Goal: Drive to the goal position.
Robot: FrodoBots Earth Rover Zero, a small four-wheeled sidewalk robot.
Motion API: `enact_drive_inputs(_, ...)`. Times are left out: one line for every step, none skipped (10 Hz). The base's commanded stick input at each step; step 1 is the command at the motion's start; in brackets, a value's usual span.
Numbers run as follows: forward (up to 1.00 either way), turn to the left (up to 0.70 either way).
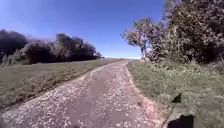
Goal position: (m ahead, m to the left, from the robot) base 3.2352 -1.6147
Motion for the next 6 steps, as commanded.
enact_drive_inputs(0.70,0.02)
enact_drive_inputs(0.70,0.02)
enact_drive_inputs(0.70,0.02)
enact_drive_inputs(0.70,0.03)
enact_drive_inputs(0.70,0.03)
enact_drive_inputs(0.70,0.28)
